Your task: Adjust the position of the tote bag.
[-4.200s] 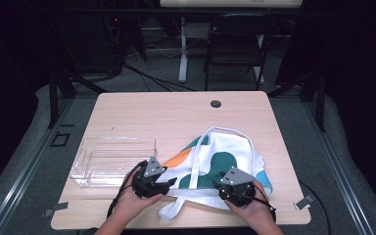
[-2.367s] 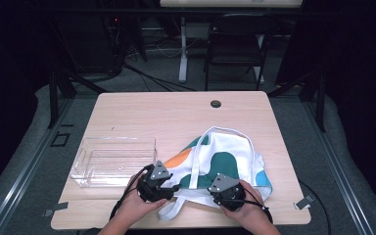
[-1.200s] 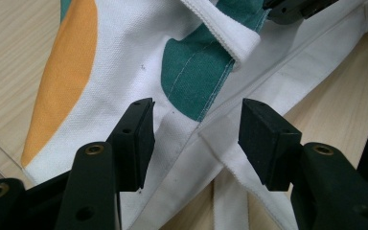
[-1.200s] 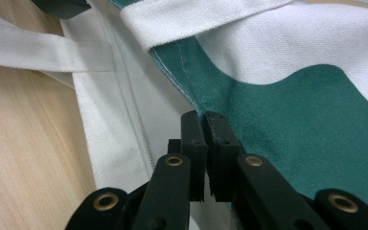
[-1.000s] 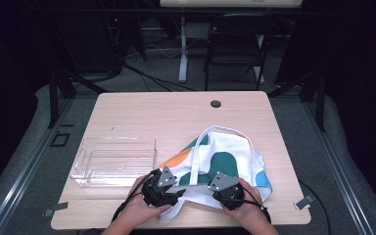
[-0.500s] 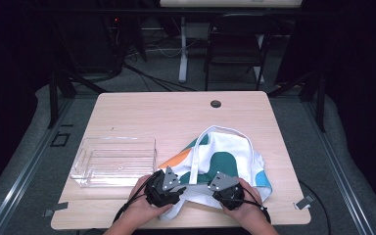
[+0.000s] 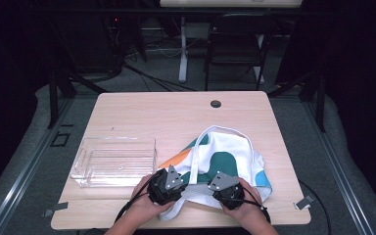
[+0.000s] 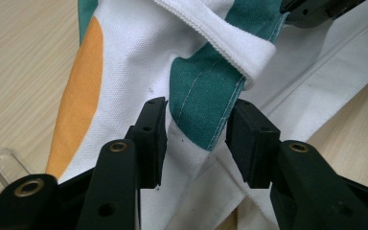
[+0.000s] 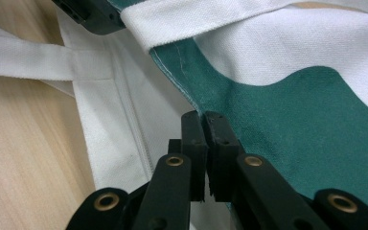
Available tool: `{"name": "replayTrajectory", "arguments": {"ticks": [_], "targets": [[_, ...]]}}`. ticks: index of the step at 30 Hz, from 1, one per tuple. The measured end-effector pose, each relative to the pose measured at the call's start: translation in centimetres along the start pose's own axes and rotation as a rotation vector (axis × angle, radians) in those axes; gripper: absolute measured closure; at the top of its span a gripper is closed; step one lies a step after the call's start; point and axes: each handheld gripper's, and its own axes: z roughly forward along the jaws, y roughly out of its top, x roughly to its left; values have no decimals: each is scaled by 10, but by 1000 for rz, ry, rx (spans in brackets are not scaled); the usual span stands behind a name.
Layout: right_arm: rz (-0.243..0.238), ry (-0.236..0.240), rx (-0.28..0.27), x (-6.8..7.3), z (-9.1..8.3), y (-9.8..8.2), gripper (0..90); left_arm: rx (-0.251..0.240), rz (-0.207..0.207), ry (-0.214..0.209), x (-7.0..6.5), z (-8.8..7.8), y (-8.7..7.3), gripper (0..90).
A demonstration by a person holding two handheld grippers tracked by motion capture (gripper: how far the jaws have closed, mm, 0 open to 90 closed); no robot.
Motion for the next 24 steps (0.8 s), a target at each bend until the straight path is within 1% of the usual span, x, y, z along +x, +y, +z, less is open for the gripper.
{"name": "replayTrajectory", "arguments": {"ticks": [1,5,9,10,11,12,14,15,17,22,24], "targets": [[0,0,0,0,0,0,876,7,4,-3,0,0,0,592],[4,1,-1,0,0,0,876,6,5,-3,0,1,0,628],[5,8,0,-1,1,0,877,13,21,-1,0,2,0,649],[7,8,0,-1,1,0,877,8,23,5,0,2,0,656],[8,9,0,-1,1,0,877,10,24,-2,0,2,0,669],[11,9,-5,-1,1,1,877,7,27,1,0,2,0,691],[11,9,-5,-1,2,1,877,9,35,8,-1,3,0,699],[14,12,0,-2,2,1,877,12,39,8,-1,3,0,722],[18,10,-2,-1,3,1,877,15,44,8,0,3,0,735],[9,10,2,-1,3,1,876,25,52,4,0,3,1,785],[13,14,-4,-1,3,1,876,24,57,15,0,3,1,808]]}}
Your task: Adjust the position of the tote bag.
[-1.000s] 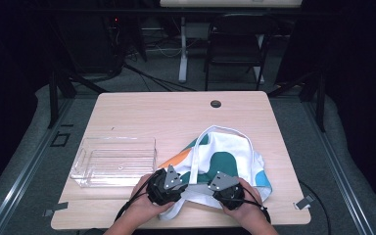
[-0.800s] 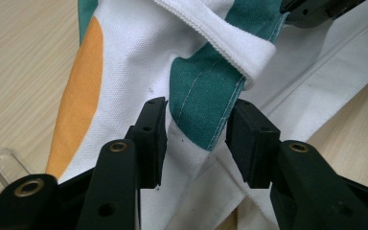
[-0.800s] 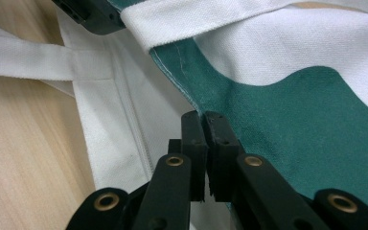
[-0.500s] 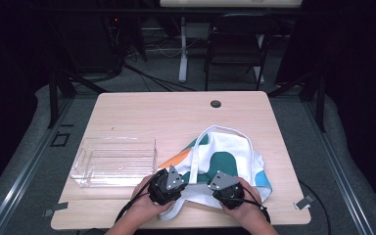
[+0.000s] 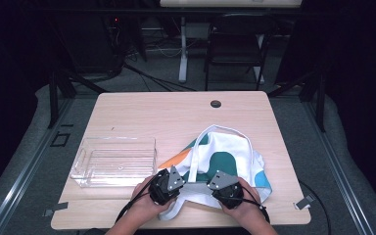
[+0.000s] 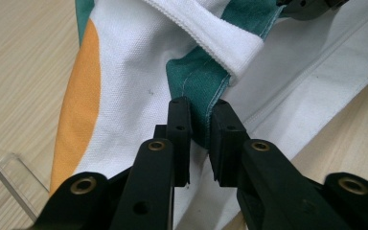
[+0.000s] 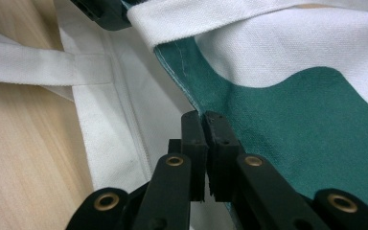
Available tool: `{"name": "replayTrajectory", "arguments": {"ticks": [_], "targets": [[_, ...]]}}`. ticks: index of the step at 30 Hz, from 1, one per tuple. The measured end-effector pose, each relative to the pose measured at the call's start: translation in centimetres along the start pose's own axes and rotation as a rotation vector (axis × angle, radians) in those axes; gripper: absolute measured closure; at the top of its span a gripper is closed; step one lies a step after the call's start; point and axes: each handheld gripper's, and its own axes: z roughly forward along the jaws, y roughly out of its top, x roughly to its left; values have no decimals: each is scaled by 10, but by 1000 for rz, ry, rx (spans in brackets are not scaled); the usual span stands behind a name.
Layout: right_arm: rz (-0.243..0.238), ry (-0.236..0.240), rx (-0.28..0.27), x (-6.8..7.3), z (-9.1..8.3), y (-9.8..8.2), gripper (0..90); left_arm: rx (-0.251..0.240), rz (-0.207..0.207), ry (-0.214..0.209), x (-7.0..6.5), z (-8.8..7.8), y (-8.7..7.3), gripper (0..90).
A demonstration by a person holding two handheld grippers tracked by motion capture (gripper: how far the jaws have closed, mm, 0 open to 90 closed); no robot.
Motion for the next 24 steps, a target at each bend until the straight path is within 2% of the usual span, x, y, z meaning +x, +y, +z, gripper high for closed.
{"name": "replayTrajectory", "arguments": {"ticks": [11,19,24], "targets": [[2,9,-13,1,-1,-1,833,-5,-38,-12,4,-1,1,874],[39,38,-67,-2,-5,-4,735,-8,-64,-26,7,-4,3,884],[24,26,-81,-2,-11,-4,683,-10,-83,-30,10,-7,5,884]]}}
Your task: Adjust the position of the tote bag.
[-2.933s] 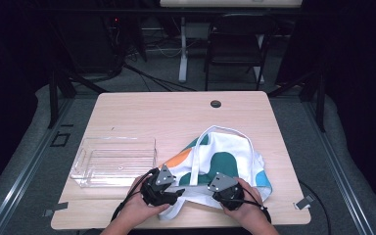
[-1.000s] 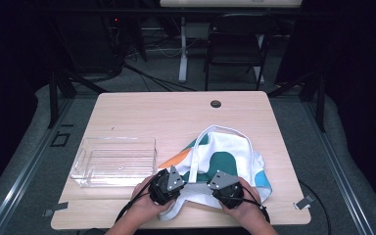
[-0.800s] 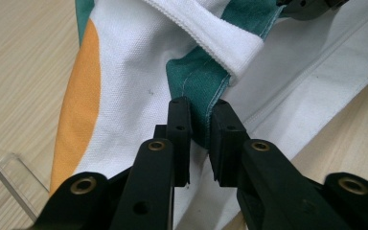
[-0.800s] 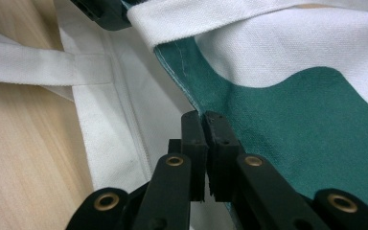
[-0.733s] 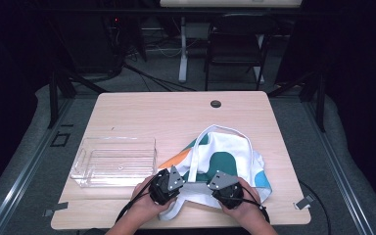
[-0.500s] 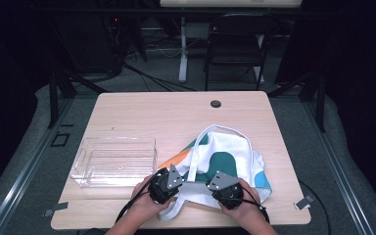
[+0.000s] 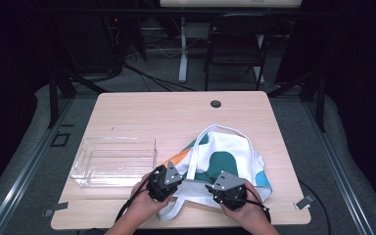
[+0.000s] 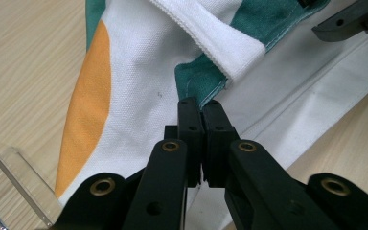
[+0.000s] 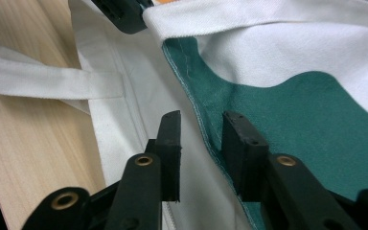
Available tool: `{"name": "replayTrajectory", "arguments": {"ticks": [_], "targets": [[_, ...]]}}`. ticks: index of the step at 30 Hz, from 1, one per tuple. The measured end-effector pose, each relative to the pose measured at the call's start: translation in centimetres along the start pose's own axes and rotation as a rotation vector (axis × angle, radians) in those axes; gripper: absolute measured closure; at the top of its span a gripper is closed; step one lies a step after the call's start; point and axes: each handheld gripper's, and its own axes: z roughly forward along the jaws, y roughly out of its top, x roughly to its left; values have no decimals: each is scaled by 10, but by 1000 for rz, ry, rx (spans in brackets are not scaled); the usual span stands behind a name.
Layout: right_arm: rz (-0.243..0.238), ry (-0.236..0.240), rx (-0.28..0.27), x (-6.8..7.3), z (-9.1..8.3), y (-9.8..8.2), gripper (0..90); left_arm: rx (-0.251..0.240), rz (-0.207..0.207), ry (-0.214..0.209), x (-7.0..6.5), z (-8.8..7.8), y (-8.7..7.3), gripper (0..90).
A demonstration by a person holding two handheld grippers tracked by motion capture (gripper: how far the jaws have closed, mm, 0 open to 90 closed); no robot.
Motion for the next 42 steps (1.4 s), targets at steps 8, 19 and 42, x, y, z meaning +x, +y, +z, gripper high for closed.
{"name": "replayTrajectory", "arguments": {"ticks": [8,19,42], "targets": [[3,-22,-34,-6,-13,6,648,5,-14,-10,3,-5,4,885],[20,8,2,-16,-27,15,804,8,-30,-14,9,-12,11,885],[-31,22,55,-27,-24,25,787,32,-27,-12,19,-21,32,885]]}}
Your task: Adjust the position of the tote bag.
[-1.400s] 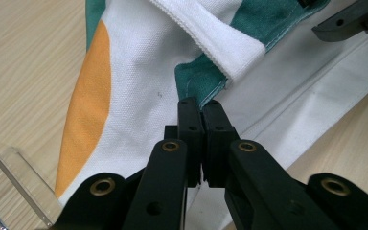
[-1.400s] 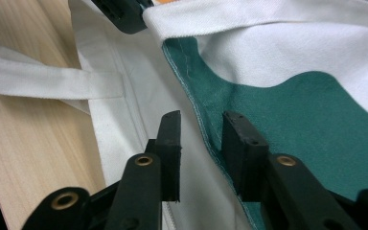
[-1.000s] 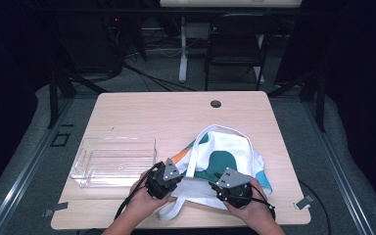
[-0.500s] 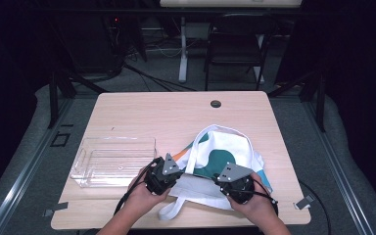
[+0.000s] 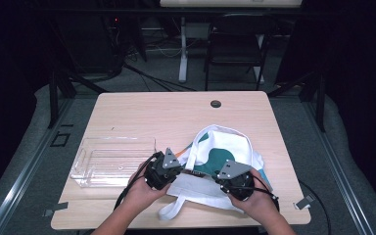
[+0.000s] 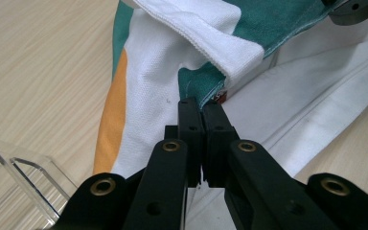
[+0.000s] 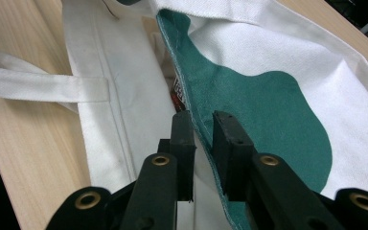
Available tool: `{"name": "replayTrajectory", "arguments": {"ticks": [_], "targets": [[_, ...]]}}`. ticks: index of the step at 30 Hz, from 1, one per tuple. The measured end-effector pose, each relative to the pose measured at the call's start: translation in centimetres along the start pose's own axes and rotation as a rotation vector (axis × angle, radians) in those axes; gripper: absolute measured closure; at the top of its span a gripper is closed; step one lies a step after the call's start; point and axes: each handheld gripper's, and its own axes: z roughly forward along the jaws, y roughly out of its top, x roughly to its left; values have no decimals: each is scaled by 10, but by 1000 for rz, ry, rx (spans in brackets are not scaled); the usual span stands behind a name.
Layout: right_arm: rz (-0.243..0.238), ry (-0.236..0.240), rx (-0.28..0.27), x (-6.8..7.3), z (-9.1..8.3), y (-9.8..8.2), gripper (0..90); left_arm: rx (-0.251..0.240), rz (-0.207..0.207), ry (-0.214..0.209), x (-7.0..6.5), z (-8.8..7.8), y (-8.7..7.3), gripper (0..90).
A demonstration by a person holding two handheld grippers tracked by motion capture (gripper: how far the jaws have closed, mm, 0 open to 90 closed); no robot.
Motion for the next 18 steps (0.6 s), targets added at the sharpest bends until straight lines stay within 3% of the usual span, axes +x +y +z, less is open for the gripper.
{"name": "replayTrajectory", "arguments": {"ticks": [18], "targets": [[-13,7,4,-6,3,3,771,7,-6,14,9,-4,16,886]]}}
